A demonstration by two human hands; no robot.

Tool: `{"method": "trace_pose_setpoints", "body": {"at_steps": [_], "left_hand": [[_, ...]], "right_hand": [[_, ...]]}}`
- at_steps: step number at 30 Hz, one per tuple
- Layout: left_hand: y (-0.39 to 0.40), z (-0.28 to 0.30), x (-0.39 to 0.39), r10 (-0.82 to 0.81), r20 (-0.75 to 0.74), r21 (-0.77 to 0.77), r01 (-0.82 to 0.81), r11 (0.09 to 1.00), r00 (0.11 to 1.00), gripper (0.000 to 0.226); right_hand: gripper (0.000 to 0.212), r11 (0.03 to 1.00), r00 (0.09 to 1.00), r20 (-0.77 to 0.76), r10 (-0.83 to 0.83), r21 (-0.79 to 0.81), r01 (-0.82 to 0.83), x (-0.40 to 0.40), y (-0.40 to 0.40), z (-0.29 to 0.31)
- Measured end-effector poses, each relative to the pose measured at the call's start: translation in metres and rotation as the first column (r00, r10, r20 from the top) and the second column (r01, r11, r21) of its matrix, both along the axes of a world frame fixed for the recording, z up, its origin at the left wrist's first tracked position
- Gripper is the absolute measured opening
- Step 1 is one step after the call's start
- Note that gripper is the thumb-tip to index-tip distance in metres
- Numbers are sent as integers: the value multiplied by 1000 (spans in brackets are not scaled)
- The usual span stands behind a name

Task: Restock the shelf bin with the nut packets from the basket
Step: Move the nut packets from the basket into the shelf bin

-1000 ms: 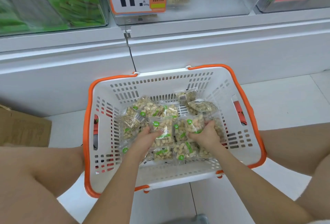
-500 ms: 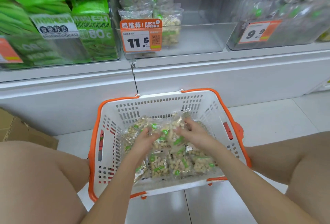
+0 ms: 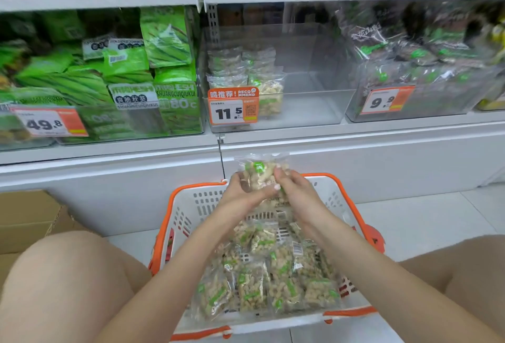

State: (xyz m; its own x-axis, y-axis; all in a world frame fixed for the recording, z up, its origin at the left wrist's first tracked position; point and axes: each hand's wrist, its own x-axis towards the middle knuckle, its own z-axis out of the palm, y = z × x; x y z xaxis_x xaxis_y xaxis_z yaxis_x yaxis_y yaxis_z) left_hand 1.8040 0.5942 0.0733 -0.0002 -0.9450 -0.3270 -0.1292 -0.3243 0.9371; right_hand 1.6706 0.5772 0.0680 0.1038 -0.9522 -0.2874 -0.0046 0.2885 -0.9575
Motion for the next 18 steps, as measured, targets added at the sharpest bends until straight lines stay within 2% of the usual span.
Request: {"method": "trace_pose_setpoints", "body": {"at_steps": [2,3,5,7,10,13,15,17,18], "left_hand": [[-9,13,4,31,62,-58,-27,998,998,59],[-15,18,9,38,64,-76,-33,997,997,54],[-28,32,18,16,19,-88,-15,996,1000,58],[-40,47,26,-45,-21,-93,43,995,999,61],[-59,61,31,-144,-4,-133,142,981,990,68],[-78,62,29,-190,-94,-176,172,969,977,80],[-90,63,24,-208,-161,-213,172,962,965,78],[-99,69,17,-227,-113,-273,189,943,967,68],[-103,73,15,-218,-26,-302,200,932,976,63]], "right_hand": [[36,995,998,-66,-9,-98,2,3,-8,6],[42,989,998,-66,5,-147,-15,1,-14,11],[62,958,991,-67,114,-255,-128,-11,-24,28],[71,887,956,-90,280,-356,-293,-23,-34,50],[69,819,892,-70,447,-370,-439,-30,-51,75],[69,794,871,-112,477,-369,-483,-30,-71,83],[68,802,884,-87,458,-389,-454,-32,-85,89],[66,794,890,-79,448,-422,-437,-39,-97,96],[65,775,886,-116,449,-443,-451,-42,-103,99]]}}
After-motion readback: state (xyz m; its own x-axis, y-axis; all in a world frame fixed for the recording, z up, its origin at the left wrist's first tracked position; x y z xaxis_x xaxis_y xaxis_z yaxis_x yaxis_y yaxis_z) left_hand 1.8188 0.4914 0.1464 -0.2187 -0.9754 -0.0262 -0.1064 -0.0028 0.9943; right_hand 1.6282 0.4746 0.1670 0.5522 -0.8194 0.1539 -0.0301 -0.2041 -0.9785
